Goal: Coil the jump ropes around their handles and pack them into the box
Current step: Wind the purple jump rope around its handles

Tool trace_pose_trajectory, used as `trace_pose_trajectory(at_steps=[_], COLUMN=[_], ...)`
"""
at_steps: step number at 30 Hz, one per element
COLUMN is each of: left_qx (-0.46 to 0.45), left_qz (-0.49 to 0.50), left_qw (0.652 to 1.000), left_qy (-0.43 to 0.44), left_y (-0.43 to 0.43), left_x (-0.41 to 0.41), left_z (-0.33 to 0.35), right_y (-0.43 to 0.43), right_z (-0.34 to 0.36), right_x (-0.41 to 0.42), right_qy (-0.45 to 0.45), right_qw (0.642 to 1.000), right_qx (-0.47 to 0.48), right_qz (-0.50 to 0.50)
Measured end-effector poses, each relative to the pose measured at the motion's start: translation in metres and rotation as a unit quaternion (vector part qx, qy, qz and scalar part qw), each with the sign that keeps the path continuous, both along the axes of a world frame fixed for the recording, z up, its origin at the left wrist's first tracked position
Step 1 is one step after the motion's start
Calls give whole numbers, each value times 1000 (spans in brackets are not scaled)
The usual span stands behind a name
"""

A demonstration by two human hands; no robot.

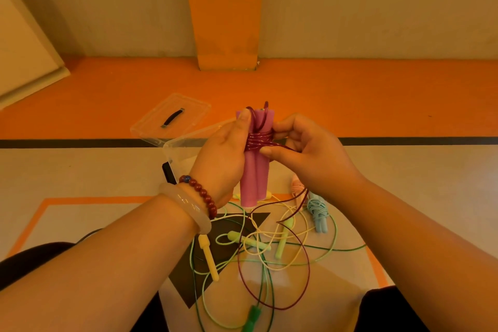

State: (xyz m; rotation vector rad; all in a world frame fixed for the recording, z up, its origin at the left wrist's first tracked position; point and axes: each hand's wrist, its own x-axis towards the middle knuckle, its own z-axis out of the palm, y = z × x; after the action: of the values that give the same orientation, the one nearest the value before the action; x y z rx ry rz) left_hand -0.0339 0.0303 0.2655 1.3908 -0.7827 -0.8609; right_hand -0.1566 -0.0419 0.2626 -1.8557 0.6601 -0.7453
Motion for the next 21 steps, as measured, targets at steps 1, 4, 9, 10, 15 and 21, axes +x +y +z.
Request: trace_pose_trajectory(at_steps=[1, 4, 9, 10, 15, 21], left_qx=[-3, -10, -7, -3, 1, 3], left_qz=[-3, -11, -72, -73, -48, -3], left_qw=[1000, 999, 997, 997, 994, 990], left_qy=[-12, -52, 6, 11, 95, 141], left_y=[1, 1, 1, 1, -1, -5], left_x=[-1, -1, -3, -5, -8, -13], left_z=[1, 1, 0, -1, -5, -2], right_y=[-2, -5, -3, -4, -8, -16], right_z=[1, 3, 10, 11, 12, 22], right_x=[-1, -4, -3, -3, -5, -9], right_qy=[-7, -13, -41, -39, 5, 14], right_qw=[1000, 999, 997, 996, 997, 996], right_qx=[15, 36, 65, 68, 79, 85], right_qz=[7, 17, -27, -30, -3, 14])
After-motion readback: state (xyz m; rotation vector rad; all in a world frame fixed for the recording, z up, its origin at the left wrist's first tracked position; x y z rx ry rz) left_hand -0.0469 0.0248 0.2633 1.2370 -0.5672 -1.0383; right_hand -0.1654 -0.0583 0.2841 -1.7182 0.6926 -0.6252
